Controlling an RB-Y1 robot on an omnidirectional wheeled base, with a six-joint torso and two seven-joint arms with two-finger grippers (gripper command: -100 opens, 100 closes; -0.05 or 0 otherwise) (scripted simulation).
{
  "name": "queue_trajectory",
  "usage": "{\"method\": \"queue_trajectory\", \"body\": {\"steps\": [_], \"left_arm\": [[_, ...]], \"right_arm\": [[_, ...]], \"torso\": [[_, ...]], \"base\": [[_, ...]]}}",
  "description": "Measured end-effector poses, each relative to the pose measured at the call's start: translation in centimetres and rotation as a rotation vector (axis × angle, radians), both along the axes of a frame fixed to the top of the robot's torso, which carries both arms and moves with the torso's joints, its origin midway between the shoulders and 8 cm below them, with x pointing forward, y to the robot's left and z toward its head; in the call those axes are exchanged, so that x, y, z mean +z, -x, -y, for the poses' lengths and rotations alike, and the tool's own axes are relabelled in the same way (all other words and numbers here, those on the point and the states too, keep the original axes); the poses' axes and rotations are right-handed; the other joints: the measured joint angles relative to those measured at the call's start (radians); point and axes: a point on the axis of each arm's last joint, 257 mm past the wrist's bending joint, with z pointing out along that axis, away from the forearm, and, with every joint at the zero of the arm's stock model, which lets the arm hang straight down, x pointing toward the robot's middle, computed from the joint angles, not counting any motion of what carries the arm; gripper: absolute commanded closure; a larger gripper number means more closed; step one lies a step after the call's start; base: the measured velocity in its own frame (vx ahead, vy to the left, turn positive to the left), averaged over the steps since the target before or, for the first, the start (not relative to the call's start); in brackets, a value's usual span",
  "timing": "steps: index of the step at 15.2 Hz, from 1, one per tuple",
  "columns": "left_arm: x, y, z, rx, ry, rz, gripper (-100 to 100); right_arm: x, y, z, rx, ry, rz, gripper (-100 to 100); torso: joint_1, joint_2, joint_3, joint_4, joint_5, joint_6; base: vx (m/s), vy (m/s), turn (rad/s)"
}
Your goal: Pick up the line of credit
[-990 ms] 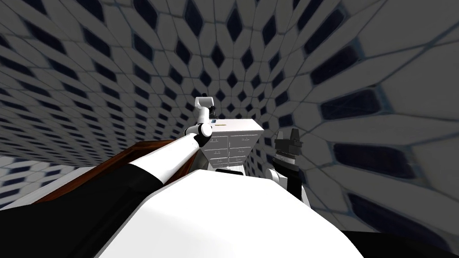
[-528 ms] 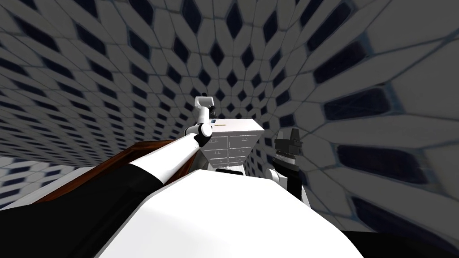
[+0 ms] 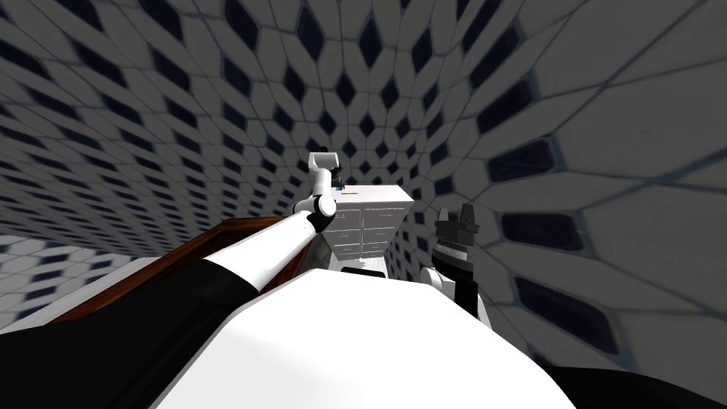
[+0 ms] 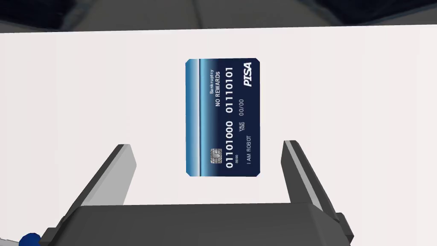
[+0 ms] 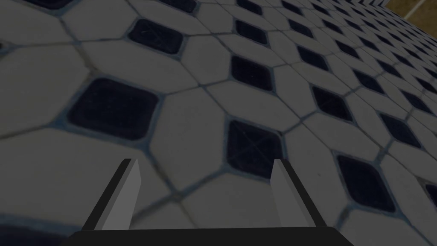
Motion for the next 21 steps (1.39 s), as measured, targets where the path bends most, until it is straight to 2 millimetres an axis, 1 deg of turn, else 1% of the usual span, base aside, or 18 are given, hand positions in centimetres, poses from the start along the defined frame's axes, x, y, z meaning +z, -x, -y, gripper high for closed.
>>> {"method": "queue_trajectory", "body": {"steps": [3,8,14,15,17,21], "left_arm": [[-0.6,-0.5,-2.2,0.002,-0.001,-0.004,-100],[-1.9,-0.8,-4.8,0.002,-0.002,-0.01,-100],[-2.9,-1.1,-7.5,0.004,0.004,-0.014,-100],[-2.9,-1.1,-7.6,0.003,0.003,-0.013,100],[-2.6,-1.2,-6.4,-0.002,0.001,-0.012,100],[-1.8,-1.0,-4.6,-0.001,-0.004,-0.011,100]], "right_arm": [[0.0,0.0,0.0,0.0,0.0,0.0,0],[0.0,0.0,0.0,0.0,0.0,0.0,0],[0.0,0.0,0.0,0.0,-0.003,0.0,0],[0.0,0.0,0.1,-0.001,-0.014,0.003,0],[-0.1,0.0,0.1,0.0,-0.015,0.002,0],[-0.1,0.0,0.1,0.0,-0.015,0.002,0]], "torso": [[-0.004,-0.009,-0.005,-0.002,-0.001,0.0],[-0.002,-0.01,-0.006,-0.003,0.0,0.0],[0.0,-0.014,-0.01,-0.006,0.002,-0.001],[-0.003,-0.013,-0.01,-0.007,0.006,-0.003],[-0.004,-0.012,-0.009,-0.007,0.006,-0.005],[-0.004,-0.011,-0.009,-0.006,0.006,-0.003]], "base": [[0.036,-0.097,0.001],[0.023,-0.069,-0.004],[0.016,-0.049,-0.008],[-0.013,0.041,0.004],[-0.02,0.063,0.021],[-0.02,0.074,0.002]]}}
